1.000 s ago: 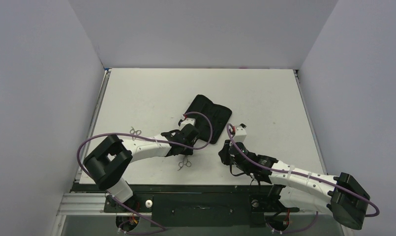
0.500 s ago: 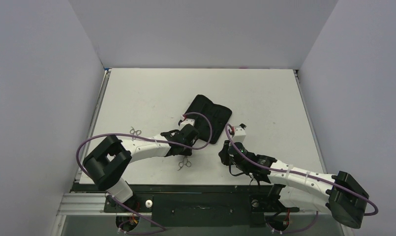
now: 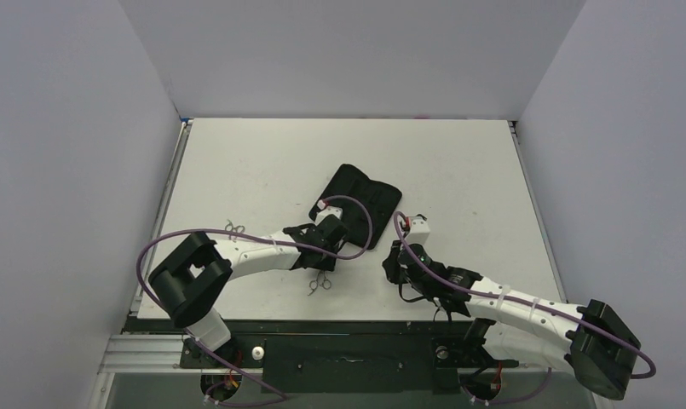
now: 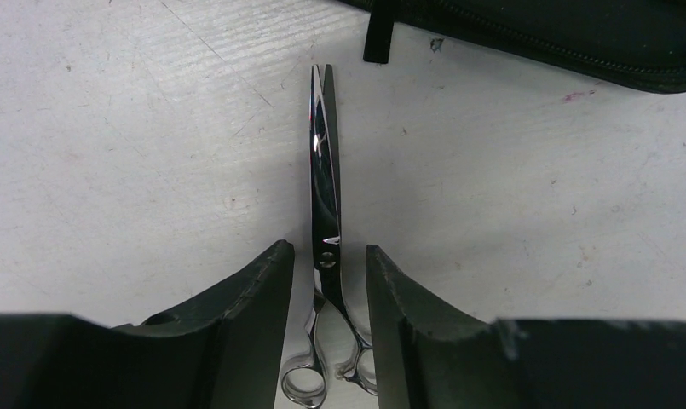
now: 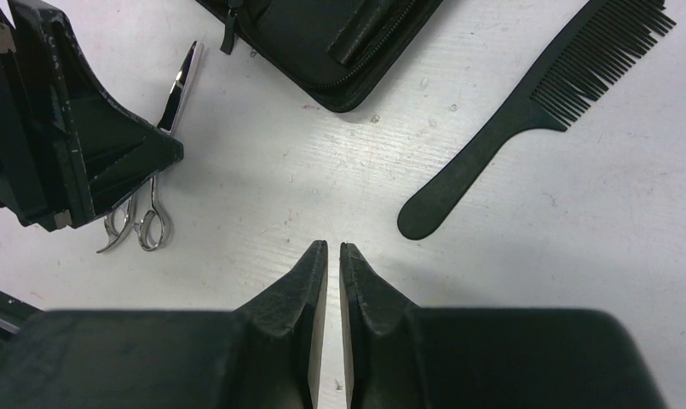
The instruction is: Sort the hair-cutting tools
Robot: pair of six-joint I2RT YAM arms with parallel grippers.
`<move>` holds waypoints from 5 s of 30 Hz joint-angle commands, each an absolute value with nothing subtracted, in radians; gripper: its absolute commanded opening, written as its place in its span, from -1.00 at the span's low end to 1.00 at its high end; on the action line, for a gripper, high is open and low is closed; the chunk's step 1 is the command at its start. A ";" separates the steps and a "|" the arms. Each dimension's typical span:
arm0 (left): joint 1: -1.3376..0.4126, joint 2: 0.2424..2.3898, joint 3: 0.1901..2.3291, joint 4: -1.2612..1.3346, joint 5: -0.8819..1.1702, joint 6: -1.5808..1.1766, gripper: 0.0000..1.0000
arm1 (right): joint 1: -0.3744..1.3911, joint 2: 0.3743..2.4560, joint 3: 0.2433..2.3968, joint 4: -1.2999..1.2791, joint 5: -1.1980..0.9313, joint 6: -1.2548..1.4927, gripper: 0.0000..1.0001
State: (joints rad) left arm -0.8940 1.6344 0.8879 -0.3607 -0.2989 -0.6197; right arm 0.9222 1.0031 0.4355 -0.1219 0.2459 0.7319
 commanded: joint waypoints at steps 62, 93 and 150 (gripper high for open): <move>-0.926 1.267 0.906 -0.492 -0.232 -0.563 -1.00 | 0.498 1.694 0.830 0.029 -0.024 0.802 -0.89; -0.930 1.310 0.930 -0.497 -0.203 -0.527 -1.00 | 0.614 1.393 0.621 0.027 0.047 0.817 -0.22; -0.953 1.598 1.142 -0.643 -0.176 -0.402 -1.00 | 0.606 1.584 0.796 -0.199 0.066 0.600 -1.00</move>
